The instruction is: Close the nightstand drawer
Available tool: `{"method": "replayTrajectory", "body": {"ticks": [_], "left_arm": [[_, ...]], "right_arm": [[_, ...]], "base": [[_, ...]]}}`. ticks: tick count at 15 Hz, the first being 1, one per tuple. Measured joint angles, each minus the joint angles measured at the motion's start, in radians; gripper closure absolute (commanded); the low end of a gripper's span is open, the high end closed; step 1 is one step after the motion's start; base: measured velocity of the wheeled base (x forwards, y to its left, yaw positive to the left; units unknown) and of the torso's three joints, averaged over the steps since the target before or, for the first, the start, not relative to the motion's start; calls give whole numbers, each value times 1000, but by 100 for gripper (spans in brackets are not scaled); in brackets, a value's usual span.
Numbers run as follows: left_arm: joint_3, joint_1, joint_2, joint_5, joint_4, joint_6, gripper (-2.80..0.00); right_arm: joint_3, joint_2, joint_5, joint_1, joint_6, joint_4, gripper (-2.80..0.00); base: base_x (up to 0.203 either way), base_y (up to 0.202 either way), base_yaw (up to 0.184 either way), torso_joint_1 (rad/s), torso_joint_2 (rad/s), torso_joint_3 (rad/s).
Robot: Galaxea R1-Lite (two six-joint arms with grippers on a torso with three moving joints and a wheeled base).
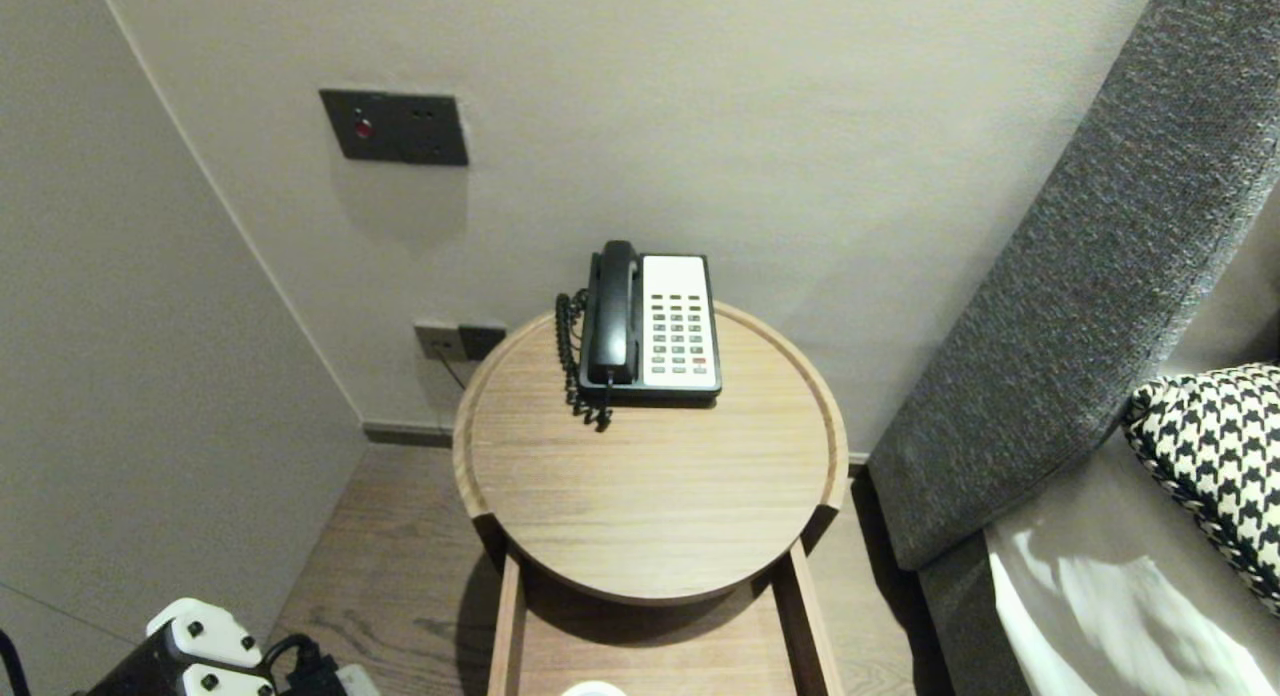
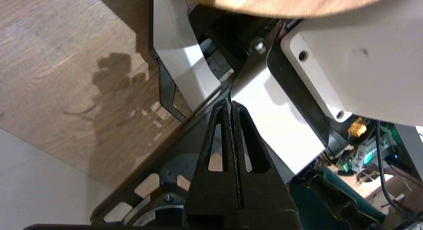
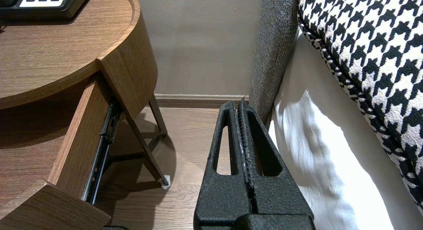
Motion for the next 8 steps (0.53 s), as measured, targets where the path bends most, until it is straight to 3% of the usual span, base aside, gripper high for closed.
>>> {"method": "replayTrajectory", "body": {"ticks": [3,8], "left_arm": [[-5,-15,51,4,-73,-1,0],[-12,-30,108,3,-97,-12,0]], "right_arm": [[0,0,0,0,0,0,0],[0,0,0,0,0,0,0]], "base": [[0,0,0,0,0,0],[0,0,0,0,0,0]]}}
